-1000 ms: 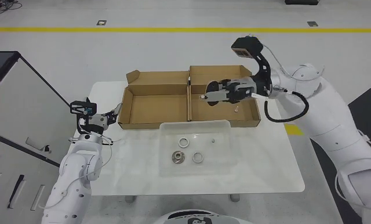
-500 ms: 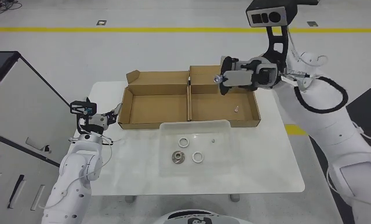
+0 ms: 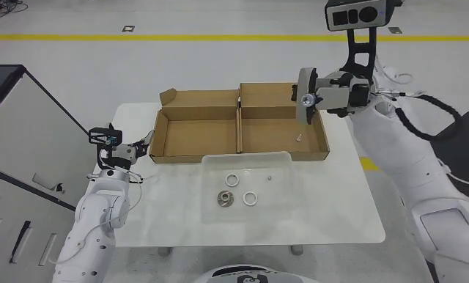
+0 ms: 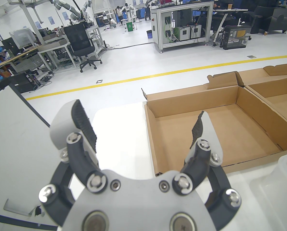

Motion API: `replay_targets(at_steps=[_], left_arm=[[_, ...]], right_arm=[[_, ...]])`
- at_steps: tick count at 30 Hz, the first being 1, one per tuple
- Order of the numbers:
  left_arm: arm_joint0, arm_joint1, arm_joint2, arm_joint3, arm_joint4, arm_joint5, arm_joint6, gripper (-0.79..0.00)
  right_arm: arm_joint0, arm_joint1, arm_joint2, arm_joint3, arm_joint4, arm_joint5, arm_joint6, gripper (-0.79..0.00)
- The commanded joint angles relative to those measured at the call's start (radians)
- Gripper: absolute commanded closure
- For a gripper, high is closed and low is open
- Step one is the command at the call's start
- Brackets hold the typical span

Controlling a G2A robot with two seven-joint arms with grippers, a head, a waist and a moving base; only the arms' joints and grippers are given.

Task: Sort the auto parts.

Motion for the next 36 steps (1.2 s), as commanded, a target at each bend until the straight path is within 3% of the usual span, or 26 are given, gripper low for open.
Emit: replay_targets(at_steps=[1, 14, 25, 29, 32, 36], left_arm=[[0.000, 0.000, 0.000, 0.000, 0.000, 0.000, 0.000, -0.785], [0.000, 0.000, 0.000, 0.000, 0.000, 0.000, 0.000, -0.785], [0.000, 0.000, 0.000, 0.000, 0.000, 0.000, 0.000, -0.785], [0.000, 0.000, 0.000, 0.000, 0.000, 0.000, 0.000, -0.785], [0.000, 0.000, 0.000, 0.000, 0.000, 0.000, 0.000, -0.785], [0.000, 0.000, 0.000, 0.000, 0.000, 0.000, 0.000, -0.785]], right_arm=[[0.000, 0.000, 0.000, 0.000, 0.000, 0.000, 0.000, 0.000], [-0.074, -0.050, 0.040, -0.076, 0.181, 0.007, 0.006, 0.000], [-0.047, -0.058, 0.085, -0.021, -0.110, 0.126, -0.007, 0.000], [-0.055, -0.060, 0.097, -0.033, -0.142, 0.146, -0.016, 0.000], [-0.068, -0.066, 0.098, -0.039, -0.109, 0.140, -0.018, 0.000], [-0.098, -0.087, 0.083, -0.047, 0.053, 0.078, 0.001, 0.000]])
